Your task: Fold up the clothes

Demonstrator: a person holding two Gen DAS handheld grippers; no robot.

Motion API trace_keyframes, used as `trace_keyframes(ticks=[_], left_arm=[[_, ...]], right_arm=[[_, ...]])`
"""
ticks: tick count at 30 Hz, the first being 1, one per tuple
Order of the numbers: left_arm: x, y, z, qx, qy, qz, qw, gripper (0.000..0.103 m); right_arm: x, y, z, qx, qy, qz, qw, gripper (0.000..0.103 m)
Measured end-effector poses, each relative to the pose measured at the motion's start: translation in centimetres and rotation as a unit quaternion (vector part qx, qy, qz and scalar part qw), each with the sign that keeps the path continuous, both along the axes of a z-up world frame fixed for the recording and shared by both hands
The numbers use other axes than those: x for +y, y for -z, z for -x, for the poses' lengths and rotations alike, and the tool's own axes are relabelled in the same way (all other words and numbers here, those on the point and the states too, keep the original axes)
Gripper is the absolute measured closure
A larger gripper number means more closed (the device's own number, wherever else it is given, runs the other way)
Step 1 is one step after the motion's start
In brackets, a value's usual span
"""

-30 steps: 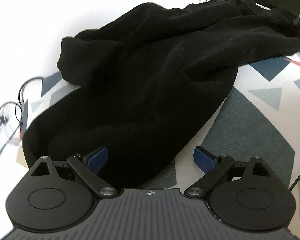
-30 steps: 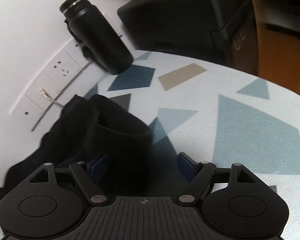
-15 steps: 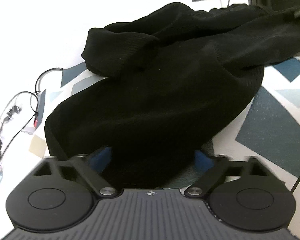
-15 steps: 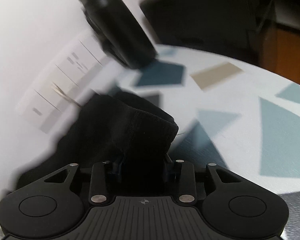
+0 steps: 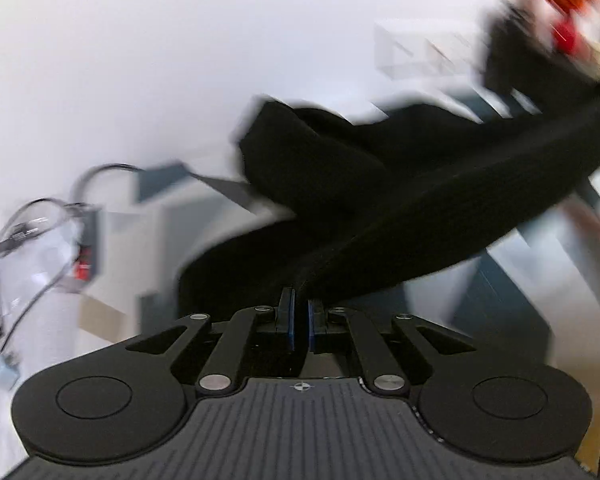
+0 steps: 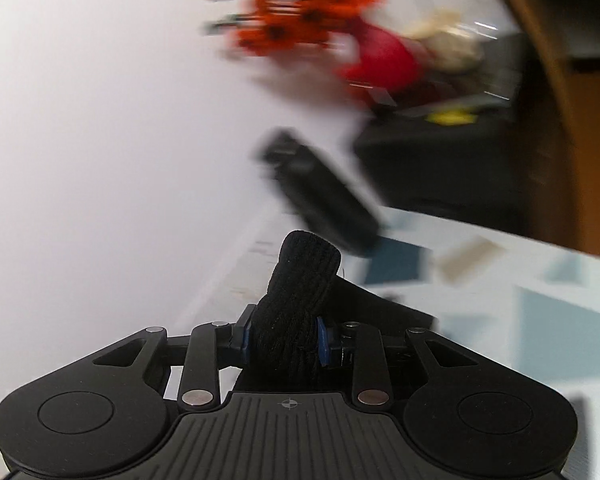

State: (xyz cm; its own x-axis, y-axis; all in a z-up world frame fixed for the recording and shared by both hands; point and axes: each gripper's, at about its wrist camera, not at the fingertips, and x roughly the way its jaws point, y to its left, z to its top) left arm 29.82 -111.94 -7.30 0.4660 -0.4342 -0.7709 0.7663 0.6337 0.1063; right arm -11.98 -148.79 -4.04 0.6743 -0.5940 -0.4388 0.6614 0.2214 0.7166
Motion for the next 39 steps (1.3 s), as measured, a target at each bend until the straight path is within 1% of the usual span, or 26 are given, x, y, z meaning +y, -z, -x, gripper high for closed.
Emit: trace_keyframes(ticks=[1, 2, 5, 7, 10, 12, 13, 14, 15, 16, 17, 18, 19, 20, 21, 22, 24, 25, 27, 29, 30, 31, 33, 34, 37, 39], left_arm=[[-0.3, 0.5, 0.8, 0.014, 0.023, -0.013, 0.9996, 0.097], [-0.4, 1.2, 1.5, 0.029, 0.036, -0.020, 0.9987, 0.097], [-0.8, 3.1, 3.8, 0.073, 0.061, -0.038, 0.9948, 0.096], [-1.0, 3.9, 4.6, 0.093, 0.075, -0.043, 0.9920, 0.096], [-1.3, 4.9, 5.8, 0.122, 0.095, -0.051, 0.9867, 0.095], [-1.6, 5.1, 5.8, 0.134, 0.102, -0.055, 0.9842, 0.092], [-1.8, 5.1, 5.6, 0.138, 0.104, -0.057, 0.9833, 0.088], [-1.9, 5.1, 5.5, 0.141, 0.106, -0.060, 0.9826, 0.084], [-1.8, 4.7, 5.5, 0.136, 0.106, -0.054, 0.9835, 0.074], [-1.8, 4.4, 5.5, 0.132, 0.107, -0.048, 0.9843, 0.067], [-1.7, 4.0, 5.4, 0.128, 0.107, -0.043, 0.9850, 0.052], [-1.7, 3.6, 5.4, 0.124, 0.108, -0.037, 0.9857, 0.039], [-1.6, 3.2, 5.4, 0.120, 0.108, -0.031, 0.9864, 0.036], [-1.5, 2.9, 5.4, 0.115, 0.108, -0.026, 0.9871, 0.033], [-1.3, 2.5, 5.3, 0.111, 0.100, -0.020, 0.9887, 0.033], [-1.0, 2.2, 5.2, 0.106, 0.091, -0.014, 0.9901, 0.033], [-0.4, 1.5, 5.1, 0.097, 0.074, -0.002, 0.9926, 0.033], [0.2, 1.3, 5.2, 0.091, 0.060, 0.003, 0.9941, 0.032], [2.0, 0.9, 5.4, 0.075, 0.024, 0.012, 0.9968, 0.027], [3.8, 0.9, 5.6, 0.059, -0.011, 0.016, 0.9980, 0.024], [4.8, 1.1, 5.7, 0.053, -0.029, 0.016, 0.9981, 0.023], [5.8, 1.2, 5.9, 0.047, -0.046, 0.015, 0.9977, 0.023], [7.6, 1.5, 6.5, 0.034, -0.078, 0.010, 0.9963, 0.021], [8.3, 1.6, 6.8, 0.032, -0.092, 0.010, 0.9952, 0.020], [10.1, 2.3, 7.4, 0.037, -0.129, 0.013, 0.9909, 0.017], [11.0, 3.0, 7.5, 0.041, -0.147, 0.011, 0.9882, 0.017]], right_arm=[[0.1, 1.3, 1.4, 0.014, 0.019, -0.022, 0.999, 0.076], [0.2, 2.6, 2.8, 0.028, 0.039, -0.044, 0.998, 0.076], [1.4, 6.6, 6.2, 0.079, 0.086, -0.091, 0.989, 0.076], [2.3, 8.7, 8.1, 0.105, 0.112, -0.106, 0.983, 0.076], [3.2, 10.6, 9.9, 0.139, 0.143, -0.108, 0.974, 0.076], [3.6, 11.3, 10.6, 0.152, 0.157, -0.112, 0.969, 0.076], [3.5, 11.6, 10.9, 0.157, 0.160, -0.119, 0.967, 0.074], [3.2, 11.9, 10.9, 0.168, 0.160, -0.132, 0.964, 0.069], [3.3, 11.7, 10.4, 0.182, 0.162, -0.133, 0.961, 0.065], [3.4, 11.4, 9.9, 0.196, 0.163, -0.134, 0.958, 0.057], [3.5, 11.2, 9.4, 0.209, 0.164, -0.135, 0.955, 0.048], [3.6, 11.0, 8.9, 0.223, 0.166, -0.136, 0.951, 0.041], [3.7, 10.8, 8.4, 0.236, 0.167, -0.137, 0.947, 0.034], [3.9, 10.2, 7.6, 0.238, 0.168, -0.128, 0.948, 0.029], [3.8, 9.6, 6.9, 0.238, 0.170, -0.122, 0.948, 0.025], [3.7, 9.0, 6.2, 0.237, 0.172, -0.116, 0.949, 0.019], [3.5, 7.8, 4.7, 0.236, 0.175, -0.105, 0.950, 0.015], [3.4, 7.2, 4.0, 0.236, 0.176, -0.099, 0.951, 0.011], [3.2, 6.0, 2.5, 0.235, 0.179, -0.087, 0.951, 0.010], [3.1, 4.7, 1.1, 0.234, 0.183, -0.075, 0.952, 0.007], [3.0, 4.5, 0.1, 0.241, 0.179, -0.064, 0.952, 0.007], [3.0, 4.2, -0.9, 0.249, 0.175, -0.053, 0.951, 0.003], [3.4, 3.4, -2.6, 0.267, 0.175, -0.027, 0.947, 0.003], [3.5, 3.0, -3.3, 0.272, 0.181, -0.013, 0.945, 0.003], [3.2, 1.6, -4.4, 0.290, 0.227, 0.009, 0.930, 0.001], [3.1, 0.9, -4.7, 0.277, 0.239, 0.015, 0.931, 0.001]])
